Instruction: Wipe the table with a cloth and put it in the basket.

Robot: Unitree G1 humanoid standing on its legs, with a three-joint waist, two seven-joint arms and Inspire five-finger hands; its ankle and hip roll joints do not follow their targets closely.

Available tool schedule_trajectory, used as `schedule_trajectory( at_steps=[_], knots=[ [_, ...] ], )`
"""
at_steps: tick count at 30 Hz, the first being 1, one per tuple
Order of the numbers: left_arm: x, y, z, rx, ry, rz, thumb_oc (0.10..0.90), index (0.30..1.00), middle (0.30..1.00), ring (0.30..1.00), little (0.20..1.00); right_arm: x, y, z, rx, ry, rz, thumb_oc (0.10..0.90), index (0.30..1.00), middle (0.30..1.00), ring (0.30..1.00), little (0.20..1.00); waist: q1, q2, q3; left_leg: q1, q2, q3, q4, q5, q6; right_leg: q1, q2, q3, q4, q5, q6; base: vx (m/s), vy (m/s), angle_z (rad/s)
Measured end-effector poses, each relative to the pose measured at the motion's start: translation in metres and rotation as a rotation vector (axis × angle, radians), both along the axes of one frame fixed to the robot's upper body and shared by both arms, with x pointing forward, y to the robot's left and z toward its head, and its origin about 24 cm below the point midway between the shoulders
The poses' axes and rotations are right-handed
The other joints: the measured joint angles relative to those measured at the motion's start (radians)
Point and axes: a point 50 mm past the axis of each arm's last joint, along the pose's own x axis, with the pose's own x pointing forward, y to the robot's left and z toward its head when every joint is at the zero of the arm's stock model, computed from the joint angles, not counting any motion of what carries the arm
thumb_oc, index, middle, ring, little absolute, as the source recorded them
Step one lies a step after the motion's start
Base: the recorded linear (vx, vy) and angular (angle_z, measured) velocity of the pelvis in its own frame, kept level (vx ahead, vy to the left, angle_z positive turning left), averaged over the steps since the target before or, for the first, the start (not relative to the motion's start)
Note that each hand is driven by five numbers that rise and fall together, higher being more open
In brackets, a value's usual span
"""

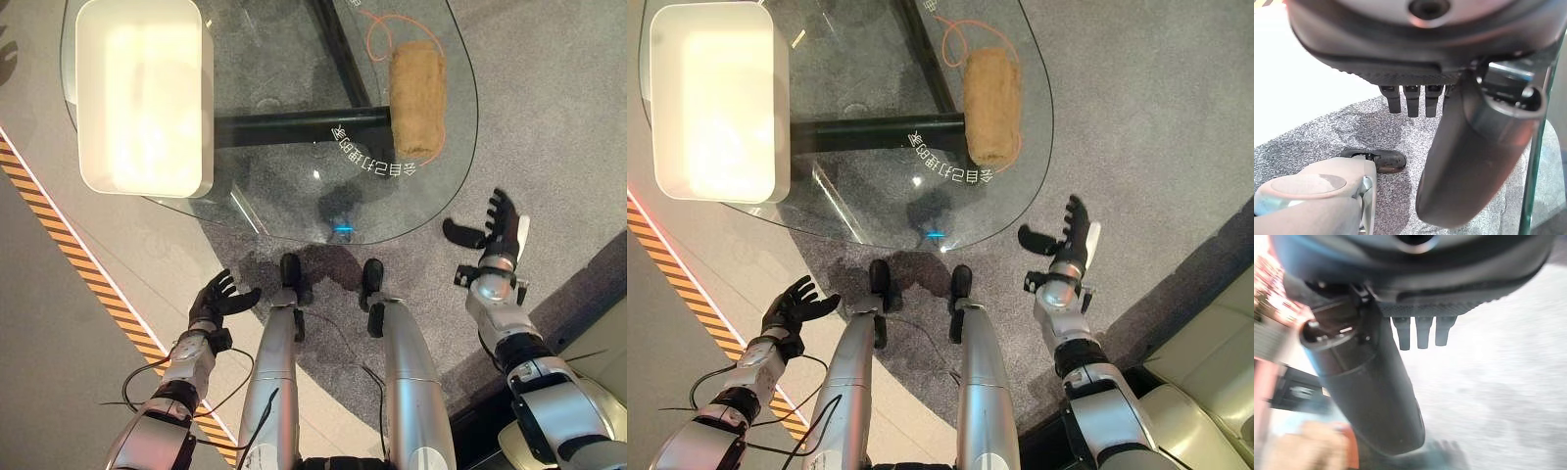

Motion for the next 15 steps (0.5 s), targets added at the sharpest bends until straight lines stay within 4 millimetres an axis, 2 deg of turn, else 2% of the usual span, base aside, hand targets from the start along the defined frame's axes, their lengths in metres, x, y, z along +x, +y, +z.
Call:
schedule_trajectory(
  at_steps=[2,7,15],
  knots=[
    [0.0,0.0,0.0,-0.001,-0.004,0.003,0.8,0.9,0.9,0.9,0.9,0.005,0.01,0.024,-0.001,-0.082,0.006,0.8,0.9,0.9,0.9,0.9,0.001,0.0,0.0,0.0,-0.002,0.002,-0.012,0.001,0.0,-0.005,-0.001,0.004,-0.007,0.002,-0.001,0.01,0.057,-0.03],
    [0.0,-0.001,0.001,-0.014,-0.021,0.01,0.8,0.9,0.9,0.9,0.9,0.015,0.028,0.064,-0.056,-0.17,0.03,0.8,0.9,0.9,0.9,0.9,0.005,0.0,0.0,0.004,-0.003,0.009,-0.037,0.007,0.0,-0.006,0.003,0.009,-0.026,0.014,-0.003,0.01,0.051,-0.02],
    [0.001,-0.007,0.0,-0.024,-0.039,0.005,0.8,0.9,0.9,0.9,0.9,0.022,0.046,0.084,-0.125,-0.178,0.038,0.8,0.9,0.9,0.9,0.9,0.019,0.001,0.0,0.01,-0.008,0.022,-0.045,0.008,0.0,-0.003,-0.009,0.014,-0.026,0.016,-0.003,0.0,0.016,-0.01]
  ],
)
